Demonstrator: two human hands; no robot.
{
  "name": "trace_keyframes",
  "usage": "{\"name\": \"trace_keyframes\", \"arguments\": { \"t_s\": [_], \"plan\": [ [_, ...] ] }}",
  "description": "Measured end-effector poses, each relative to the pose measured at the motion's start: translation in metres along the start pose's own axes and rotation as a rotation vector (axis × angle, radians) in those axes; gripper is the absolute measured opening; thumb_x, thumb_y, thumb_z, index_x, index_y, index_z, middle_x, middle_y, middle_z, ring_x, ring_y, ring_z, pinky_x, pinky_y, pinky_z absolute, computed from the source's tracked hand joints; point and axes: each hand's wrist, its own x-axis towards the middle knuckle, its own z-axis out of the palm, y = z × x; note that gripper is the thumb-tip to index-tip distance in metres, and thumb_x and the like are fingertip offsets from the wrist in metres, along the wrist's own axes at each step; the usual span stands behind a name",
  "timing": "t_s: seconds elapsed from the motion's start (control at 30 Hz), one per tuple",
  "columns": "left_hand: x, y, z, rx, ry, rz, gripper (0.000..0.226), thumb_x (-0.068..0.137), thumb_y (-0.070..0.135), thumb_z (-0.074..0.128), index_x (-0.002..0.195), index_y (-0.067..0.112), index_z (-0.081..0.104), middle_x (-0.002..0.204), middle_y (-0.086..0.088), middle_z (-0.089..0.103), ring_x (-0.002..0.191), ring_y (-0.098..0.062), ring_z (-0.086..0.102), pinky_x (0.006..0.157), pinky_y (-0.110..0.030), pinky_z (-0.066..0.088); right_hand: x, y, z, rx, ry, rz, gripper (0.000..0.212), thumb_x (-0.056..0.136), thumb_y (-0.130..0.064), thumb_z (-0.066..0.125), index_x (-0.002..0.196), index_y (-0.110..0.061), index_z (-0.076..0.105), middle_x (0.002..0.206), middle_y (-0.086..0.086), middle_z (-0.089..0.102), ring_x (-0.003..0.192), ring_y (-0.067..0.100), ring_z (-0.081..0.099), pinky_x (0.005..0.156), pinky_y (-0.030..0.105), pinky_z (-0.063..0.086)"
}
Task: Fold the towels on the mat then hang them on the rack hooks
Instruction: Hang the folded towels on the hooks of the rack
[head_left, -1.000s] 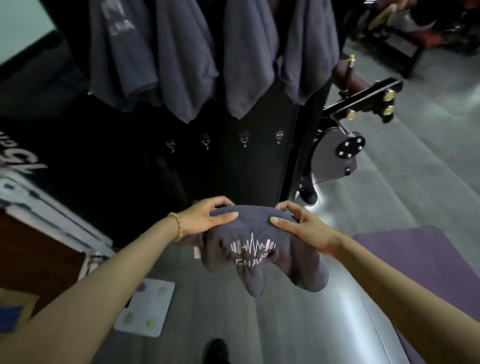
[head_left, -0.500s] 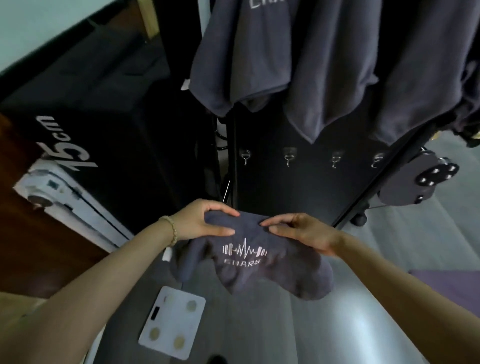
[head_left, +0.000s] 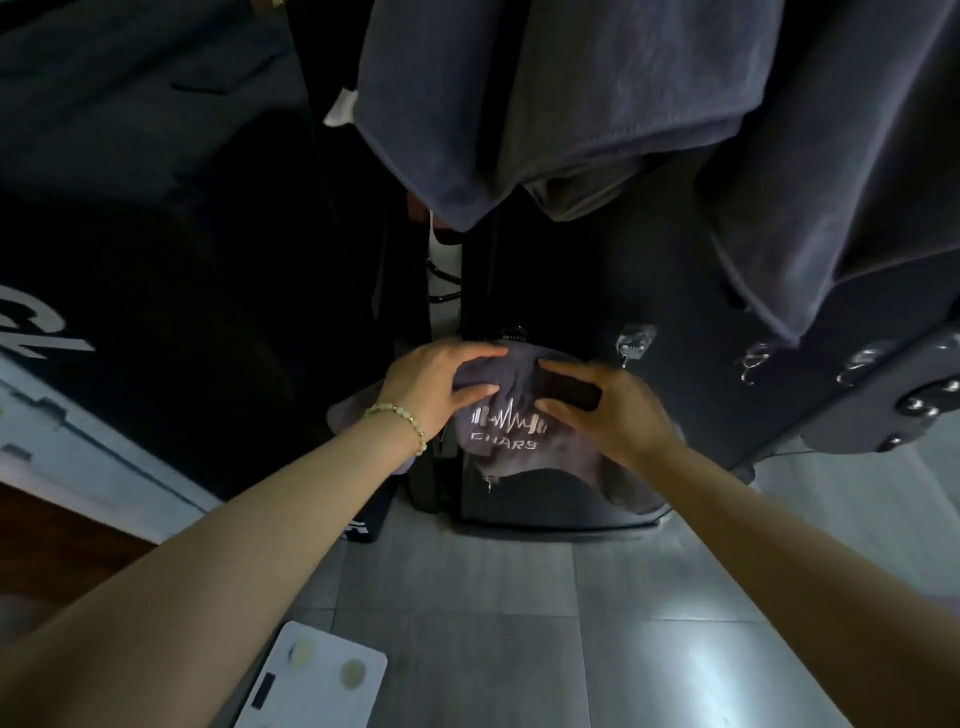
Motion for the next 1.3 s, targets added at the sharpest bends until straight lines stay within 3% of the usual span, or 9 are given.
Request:
{"name": "trace_keyframes", "arguments": {
  "t_s": [0.27, 0.47, 0.57, 0.7, 0.87, 1.0, 1.13, 1.23, 1.3],
  "plan": [
    [0.0, -0.032, 0.056, 0.086, 0.166, -0.018, 0.055, 0.081, 0.041, 0.069, 0.131, 0.035, 0.049, 0.117, 0.004, 0.055, 0.104, -0.016, 0.056, 0.086, -0.036, 0.05, 0.025, 0.037, 0.061, 0.151, 0.175, -0.044, 0.048, 0.084, -0.048, 0.064, 0.13, -0.037, 0.055, 0.108, -0.009, 0.044, 0.1, 0.014, 0.054, 0.085, 0.021, 0.04],
    [-0.012, -0.031, 0.091, 0.176, 0.377, -0.066, 0.068, 0.073, 0.041, 0.076, 0.134, 0.031, 0.048, 0.119, -0.005, 0.039, 0.105, -0.016, 0.036, 0.09, -0.028, 0.032, 0.017, 0.033, 0.097, -0.153, 0.463, -0.097, 0.055, 0.085, -0.058, 0.048, 0.126, -0.022, 0.06, 0.125, 0.011, 0.046, 0.112, 0.023, 0.033, 0.099, 0.041, 0.035],
    [-0.015, -0.024, 0.1, -0.081, 0.311, -0.141, 0.072, 0.075, 0.03, 0.077, 0.139, 0.028, 0.043, 0.126, 0.003, 0.045, 0.11, -0.001, 0.038, 0.094, -0.02, 0.038, 0.016, 0.027, 0.105, 0.037, 0.386, -0.088, 0.059, 0.088, -0.056, 0.045, 0.129, -0.015, 0.057, 0.129, 0.006, 0.047, 0.116, 0.018, 0.039, 0.099, 0.034, 0.036],
    [-0.019, -0.023, 0.104, -0.548, 0.104, -0.259, 0.074, 0.075, 0.025, 0.078, 0.136, 0.035, 0.038, 0.124, 0.021, 0.055, 0.117, 0.007, 0.049, 0.1, -0.019, 0.043, 0.016, 0.027, 0.098, 0.471, 0.254, -0.029, 0.043, 0.092, -0.039, 0.059, 0.129, -0.018, 0.057, 0.127, -0.008, 0.049, 0.108, -0.005, 0.05, 0.088, 0.001, 0.035],
    [-0.029, -0.023, 0.11, -0.644, -0.01, -0.324, 0.073, 0.078, 0.03, 0.075, 0.137, 0.034, 0.032, 0.127, 0.015, 0.056, 0.118, 0.004, 0.052, 0.097, -0.019, 0.045, 0.023, 0.031, 0.092, 0.686, 0.043, 0.025, 0.04, 0.084, -0.041, 0.068, 0.119, -0.028, 0.055, 0.112, -0.007, 0.062, 0.103, 0.003, 0.061, 0.088, 0.023, 0.051],
    [-0.045, -0.023, 0.114, -0.587, -0.016, -0.374, 0.07, 0.079, 0.04, 0.07, 0.137, 0.026, 0.032, 0.129, 0.011, 0.047, 0.117, 0.002, 0.05, 0.099, -0.019, 0.044, 0.026, 0.033, 0.086, 0.793, -0.151, 0.04, 0.042, 0.081, -0.03, 0.073, 0.115, -0.026, 0.048, 0.099, -0.006, 0.065, 0.093, 0.005, 0.066, 0.081, 0.021, 0.053],
    [-0.044, -0.03, 0.115, -0.44, -0.018, -0.417, 0.076, 0.069, 0.066, 0.06, 0.132, 0.026, 0.045, 0.127, 0.002, 0.038, 0.121, -0.008, 0.041, 0.105, -0.024, 0.036, 0.032, 0.031, 0.096, 0.635, -0.042, 0.035, 0.053, 0.075, -0.034, 0.078, 0.114, -0.023, 0.043, 0.096, -0.007, 0.066, 0.087, 0.003, 0.066, 0.076, 0.017, 0.053],
    [-0.035, -0.039, 0.115, -0.455, 0.026, -0.408, 0.037, 0.077, 0.049, 0.069, 0.104, 0.026, 0.058, 0.099, 0.011, 0.062, 0.099, 0.004, 0.059, 0.081, -0.01, 0.045, 0.037, 0.028, 0.103, 0.532, 0.094, 0.022, 0.053, 0.074, -0.035, 0.079, 0.109, -0.022, 0.041, 0.087, -0.01, 0.062, 0.077, 0.001, 0.061, 0.065, 0.009, 0.048],
    [-0.031, -0.043, 0.115, -0.48, 0.032, -0.422, 0.05, 0.077, 0.044, 0.072, 0.12, 0.026, 0.052, 0.104, 0.014, 0.062, 0.1, -0.001, 0.059, 0.082, -0.014, 0.045, 0.037, 0.027, 0.107, 0.513, 0.145, 0.022, 0.051, 0.075, -0.037, 0.078, 0.107, -0.025, 0.04, 0.085, -0.01, 0.061, 0.076, 0.002, 0.06, 0.061, 0.009, 0.046]
  ]
}}
